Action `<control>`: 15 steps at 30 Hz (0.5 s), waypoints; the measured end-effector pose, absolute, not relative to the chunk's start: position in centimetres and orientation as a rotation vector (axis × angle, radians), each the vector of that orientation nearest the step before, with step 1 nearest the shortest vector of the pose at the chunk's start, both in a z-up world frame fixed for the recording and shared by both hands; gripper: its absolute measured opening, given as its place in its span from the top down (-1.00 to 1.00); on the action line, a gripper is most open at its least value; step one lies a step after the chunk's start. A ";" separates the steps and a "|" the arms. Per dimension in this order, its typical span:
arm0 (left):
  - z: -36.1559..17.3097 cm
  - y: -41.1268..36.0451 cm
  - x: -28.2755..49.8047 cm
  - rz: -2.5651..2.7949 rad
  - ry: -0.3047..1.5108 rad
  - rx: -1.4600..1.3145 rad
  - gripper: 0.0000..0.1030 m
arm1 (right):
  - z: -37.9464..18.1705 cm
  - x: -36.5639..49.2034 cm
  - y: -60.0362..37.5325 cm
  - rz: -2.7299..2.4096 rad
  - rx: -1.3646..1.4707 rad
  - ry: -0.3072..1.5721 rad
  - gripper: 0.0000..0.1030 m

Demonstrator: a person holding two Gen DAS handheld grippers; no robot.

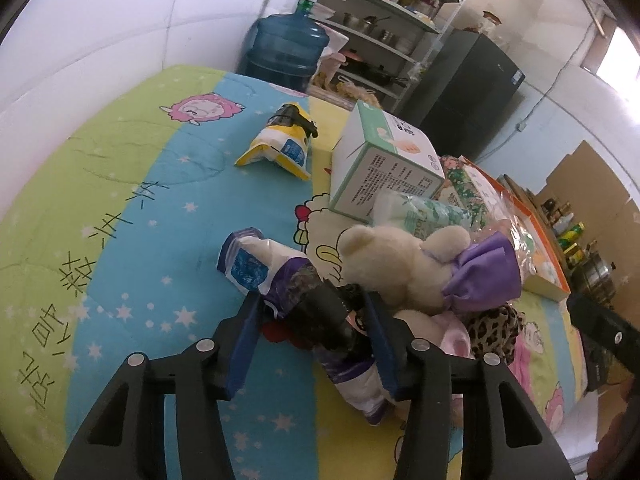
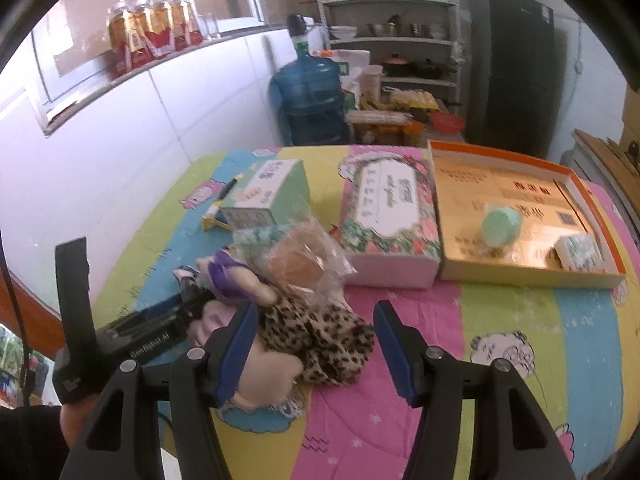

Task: Organize soft objects
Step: 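Grasp the bottle with the left tool while the right tool grasps the white teddy bear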

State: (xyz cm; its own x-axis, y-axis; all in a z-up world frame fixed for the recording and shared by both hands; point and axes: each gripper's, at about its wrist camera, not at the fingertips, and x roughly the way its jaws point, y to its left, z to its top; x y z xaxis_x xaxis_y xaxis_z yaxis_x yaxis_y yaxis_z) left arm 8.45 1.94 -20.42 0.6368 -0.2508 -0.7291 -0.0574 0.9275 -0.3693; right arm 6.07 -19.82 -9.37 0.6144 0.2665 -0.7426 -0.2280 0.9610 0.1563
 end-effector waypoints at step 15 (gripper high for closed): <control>-16.5 5.1 6.7 -0.036 0.745 -0.322 0.04 | -8.7 7.4 -15.4 0.521 -0.013 0.864 -0.17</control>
